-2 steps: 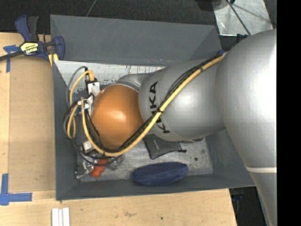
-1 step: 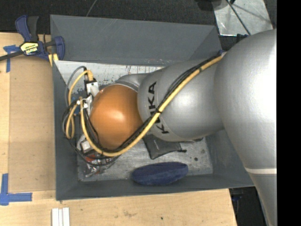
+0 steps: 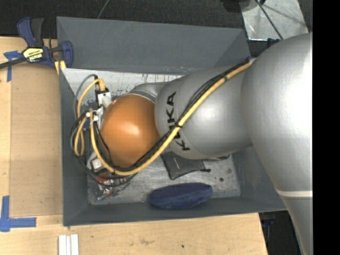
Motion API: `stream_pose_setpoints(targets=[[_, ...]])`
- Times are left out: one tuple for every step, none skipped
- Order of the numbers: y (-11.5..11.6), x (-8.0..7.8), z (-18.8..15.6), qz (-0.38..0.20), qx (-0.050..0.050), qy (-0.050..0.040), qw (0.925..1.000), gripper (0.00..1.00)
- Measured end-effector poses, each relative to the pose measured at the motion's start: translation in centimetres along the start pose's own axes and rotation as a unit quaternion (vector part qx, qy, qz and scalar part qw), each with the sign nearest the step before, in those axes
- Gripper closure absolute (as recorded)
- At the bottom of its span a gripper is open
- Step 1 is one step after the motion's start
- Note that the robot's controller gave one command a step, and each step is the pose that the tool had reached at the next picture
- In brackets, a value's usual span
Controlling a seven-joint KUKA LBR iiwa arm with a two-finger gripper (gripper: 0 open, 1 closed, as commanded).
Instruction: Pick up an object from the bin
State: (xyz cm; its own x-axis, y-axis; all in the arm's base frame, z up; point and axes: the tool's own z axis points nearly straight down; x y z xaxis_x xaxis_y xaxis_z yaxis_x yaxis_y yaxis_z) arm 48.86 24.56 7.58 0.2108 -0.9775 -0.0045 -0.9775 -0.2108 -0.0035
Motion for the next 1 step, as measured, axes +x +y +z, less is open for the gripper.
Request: stream_pose_setpoints(targets=[[-0.07, -0.06, -0.96, 0.002, 0.0, 0.0002, 1.0, 1.0]])
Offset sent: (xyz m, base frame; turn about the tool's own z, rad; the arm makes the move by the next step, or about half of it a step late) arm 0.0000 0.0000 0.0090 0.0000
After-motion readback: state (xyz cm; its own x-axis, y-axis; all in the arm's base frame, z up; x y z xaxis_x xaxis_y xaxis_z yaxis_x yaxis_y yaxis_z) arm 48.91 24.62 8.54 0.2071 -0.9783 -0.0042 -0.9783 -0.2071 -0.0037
